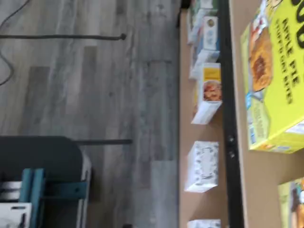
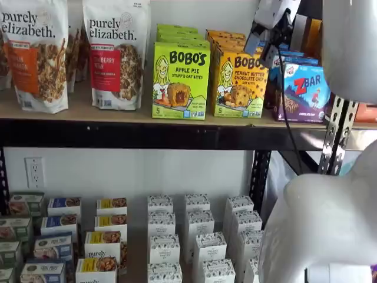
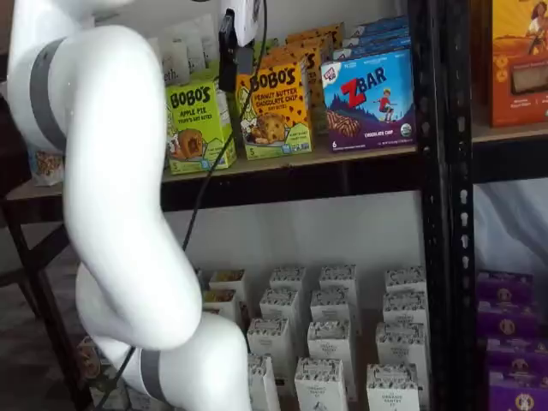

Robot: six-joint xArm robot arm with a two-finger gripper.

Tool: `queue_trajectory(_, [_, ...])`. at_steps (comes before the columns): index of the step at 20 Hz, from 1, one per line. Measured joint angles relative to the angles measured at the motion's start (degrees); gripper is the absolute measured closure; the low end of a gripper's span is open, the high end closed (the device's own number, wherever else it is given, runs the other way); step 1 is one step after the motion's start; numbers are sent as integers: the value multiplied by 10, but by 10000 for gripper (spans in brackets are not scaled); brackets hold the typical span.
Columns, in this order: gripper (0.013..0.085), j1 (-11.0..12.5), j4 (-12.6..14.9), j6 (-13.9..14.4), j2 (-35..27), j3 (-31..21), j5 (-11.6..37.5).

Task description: Pick up the orange box on the top shelf, the fifth box from the left

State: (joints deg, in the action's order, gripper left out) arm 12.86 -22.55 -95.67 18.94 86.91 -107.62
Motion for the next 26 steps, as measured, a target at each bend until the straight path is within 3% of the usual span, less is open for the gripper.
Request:
queue_trajectory(5, [130,2,-10,-1,24,-27,53])
queue_trajectory(10, [130,1,0,-2,18,-16,48])
queue_trajectory(12, [130,0,12,-2,0,9,14])
queue_trajectory(15, [130,2,27,-4,-45,69,-76])
queue_trajectory(18, [130,5,26,-6,-58,83,-103])
queue_trajectory(20, [130,6,22,-6,-54,75,-96])
queue_trajectory(24, [130,7,-7,-3,-14,20,-13])
queue_trajectory(26, [130,2,-9,2,-9,14,4])
